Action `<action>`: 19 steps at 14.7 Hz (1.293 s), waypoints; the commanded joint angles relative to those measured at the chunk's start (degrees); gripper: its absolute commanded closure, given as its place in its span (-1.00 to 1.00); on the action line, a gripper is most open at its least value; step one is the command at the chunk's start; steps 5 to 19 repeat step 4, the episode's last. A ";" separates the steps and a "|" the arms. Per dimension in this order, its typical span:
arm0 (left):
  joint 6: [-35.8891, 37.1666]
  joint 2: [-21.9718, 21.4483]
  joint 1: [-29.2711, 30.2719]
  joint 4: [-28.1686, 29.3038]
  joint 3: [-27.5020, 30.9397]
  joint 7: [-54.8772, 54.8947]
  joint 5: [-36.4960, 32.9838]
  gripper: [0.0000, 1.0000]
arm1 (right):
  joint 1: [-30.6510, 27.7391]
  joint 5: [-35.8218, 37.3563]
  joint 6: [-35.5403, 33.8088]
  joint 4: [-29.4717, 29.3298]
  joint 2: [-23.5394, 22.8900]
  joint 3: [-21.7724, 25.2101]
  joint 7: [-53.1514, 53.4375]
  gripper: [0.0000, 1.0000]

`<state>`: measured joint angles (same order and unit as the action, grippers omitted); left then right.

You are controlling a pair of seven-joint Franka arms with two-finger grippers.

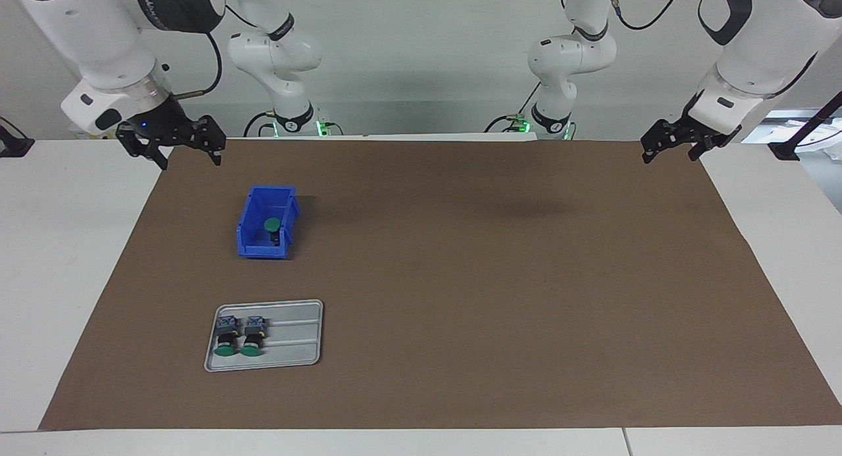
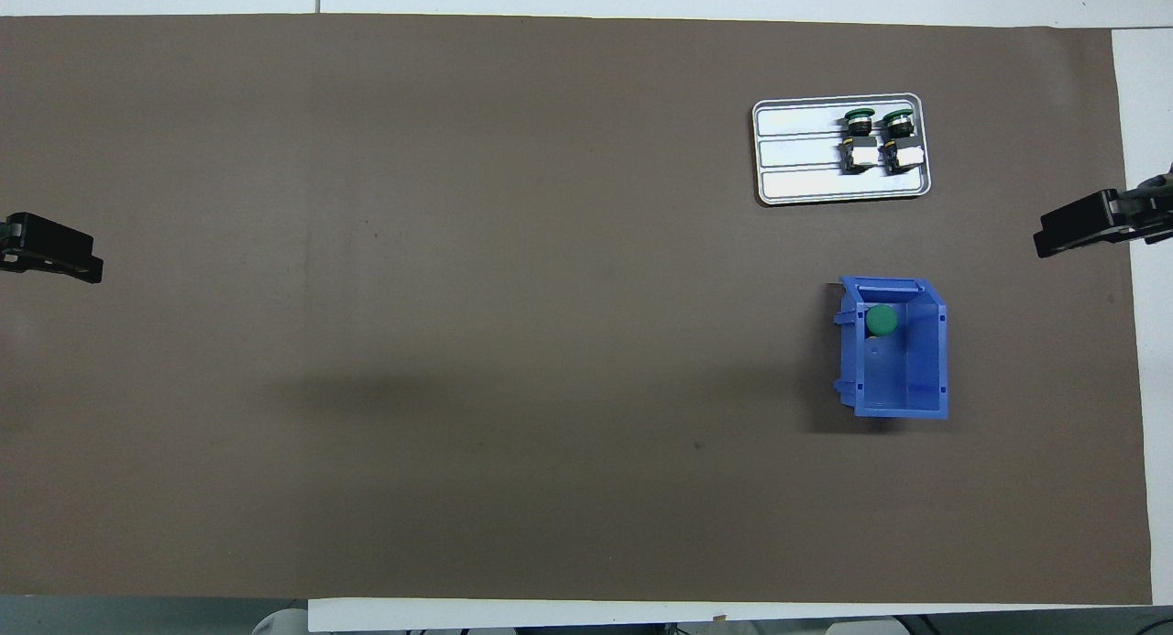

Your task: Place and press button with both arms

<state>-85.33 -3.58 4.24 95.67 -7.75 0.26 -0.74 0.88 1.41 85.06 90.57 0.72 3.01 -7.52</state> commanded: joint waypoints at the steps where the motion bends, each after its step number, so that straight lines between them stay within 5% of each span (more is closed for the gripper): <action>1: -0.19 -1.17 0.41 1.27 -0.07 0.71 -0.75 -1.00 | -1.50 0.17 1.43 3.21 2.71 -0.90 2.49 -0.98; 19: -0.19 -1.17 0.41 1.27 -0.07 0.71 -0.75 -1.00 | -1.85 0.52 1.42 3.12 2.71 -1.61 3.12 -0.98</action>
